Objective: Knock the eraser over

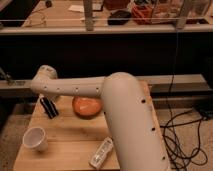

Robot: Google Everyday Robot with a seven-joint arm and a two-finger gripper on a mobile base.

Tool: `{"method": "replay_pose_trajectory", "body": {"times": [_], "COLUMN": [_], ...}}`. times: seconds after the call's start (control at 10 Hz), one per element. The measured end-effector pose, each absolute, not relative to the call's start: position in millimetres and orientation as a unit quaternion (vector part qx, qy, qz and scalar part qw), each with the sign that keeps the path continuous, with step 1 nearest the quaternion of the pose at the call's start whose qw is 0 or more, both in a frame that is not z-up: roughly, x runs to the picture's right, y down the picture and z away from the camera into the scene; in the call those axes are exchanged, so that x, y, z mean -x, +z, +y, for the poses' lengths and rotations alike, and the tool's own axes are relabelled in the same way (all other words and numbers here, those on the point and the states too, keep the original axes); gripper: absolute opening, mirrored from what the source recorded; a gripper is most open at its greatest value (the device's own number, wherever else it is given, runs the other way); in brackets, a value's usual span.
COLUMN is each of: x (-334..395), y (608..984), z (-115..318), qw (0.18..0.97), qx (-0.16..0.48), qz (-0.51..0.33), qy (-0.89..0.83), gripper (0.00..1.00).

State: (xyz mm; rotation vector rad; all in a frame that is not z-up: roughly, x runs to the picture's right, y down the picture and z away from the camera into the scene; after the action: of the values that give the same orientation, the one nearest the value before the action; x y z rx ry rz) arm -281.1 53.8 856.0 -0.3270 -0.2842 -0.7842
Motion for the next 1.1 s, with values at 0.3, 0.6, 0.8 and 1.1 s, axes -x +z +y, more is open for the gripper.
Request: {"method": "replay_pose_trajectory", "body": {"times": [0.3,0.6,0.8,1.1], "x": [282.2,282.5,283.0,283.7], "y": [858.9,861.2,862.5,865.4], "z": [54.1,53.7,53.8,53.7], "qw": [0.901,0.902,0.902,0.902], "qx": [0.155,0.152,0.150,0.147], "qz": [-0.139,-0.140,-0.141,-0.142], "qy": [-0.379,-0.380,-0.381,-0.381], "gripper": [0.00,0.00,0.00,0.00]}}
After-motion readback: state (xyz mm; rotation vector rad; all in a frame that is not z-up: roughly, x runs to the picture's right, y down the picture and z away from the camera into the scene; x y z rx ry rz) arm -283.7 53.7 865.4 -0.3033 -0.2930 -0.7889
